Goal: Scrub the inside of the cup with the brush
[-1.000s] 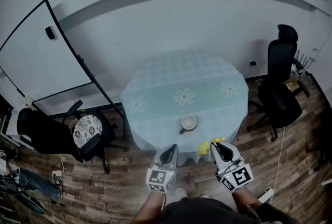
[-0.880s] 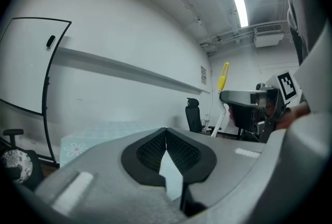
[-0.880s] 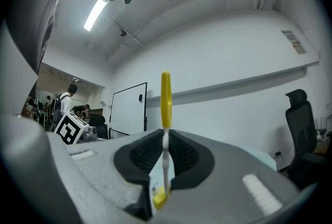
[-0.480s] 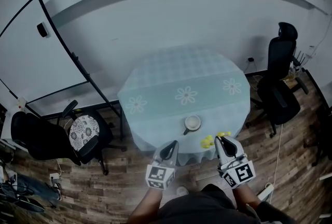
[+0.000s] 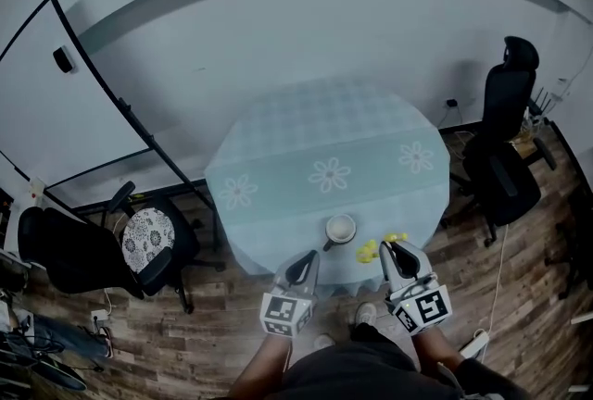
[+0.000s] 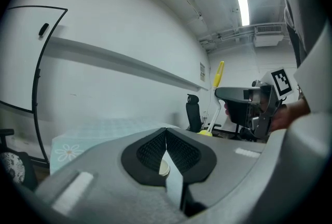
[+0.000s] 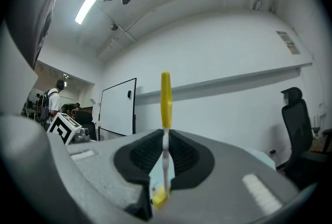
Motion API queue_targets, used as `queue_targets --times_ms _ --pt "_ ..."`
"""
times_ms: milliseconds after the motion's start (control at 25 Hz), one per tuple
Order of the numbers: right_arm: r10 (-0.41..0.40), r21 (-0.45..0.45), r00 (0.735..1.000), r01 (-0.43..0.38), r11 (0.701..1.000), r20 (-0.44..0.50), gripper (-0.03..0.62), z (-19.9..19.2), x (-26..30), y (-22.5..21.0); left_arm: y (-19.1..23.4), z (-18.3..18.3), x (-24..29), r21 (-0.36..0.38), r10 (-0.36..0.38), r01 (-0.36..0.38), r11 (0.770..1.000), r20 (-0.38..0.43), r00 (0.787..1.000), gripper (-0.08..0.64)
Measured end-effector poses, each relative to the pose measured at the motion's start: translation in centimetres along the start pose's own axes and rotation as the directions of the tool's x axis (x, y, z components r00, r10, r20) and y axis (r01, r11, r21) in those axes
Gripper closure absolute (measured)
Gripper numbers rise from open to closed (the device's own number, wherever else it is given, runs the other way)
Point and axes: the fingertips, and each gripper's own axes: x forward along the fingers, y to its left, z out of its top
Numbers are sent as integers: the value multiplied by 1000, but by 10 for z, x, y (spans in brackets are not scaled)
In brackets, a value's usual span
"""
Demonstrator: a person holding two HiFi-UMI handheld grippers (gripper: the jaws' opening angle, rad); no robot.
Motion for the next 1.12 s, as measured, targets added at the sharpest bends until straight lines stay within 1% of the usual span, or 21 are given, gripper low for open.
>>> queue_targets --times_ms 200,440,760,920,1120 --pt "22 32 1000 -22 999 3 555 -4 27 -46 2 2 51 13 22 -22 1000 -18 1000 554" --pt "65 72 998 -64 995 -14 555 -22 57 -89 10 -1 102 18 62 -61 998 -55 997 554" --pt "134 99 991 -132 986 -16 555 -38 78 -146 6 -26 155 30 114 -111 993 -126 985 554" --pt "167 85 985 -164 983 -32 555 -48 90 -160 12 -41 175 56 127 -120 991 -154 980 554" --pt "181 76 981 -176 981 -66 555 -64 104 -163 24 -55 188 40 131 -126 991 -183 974 554"
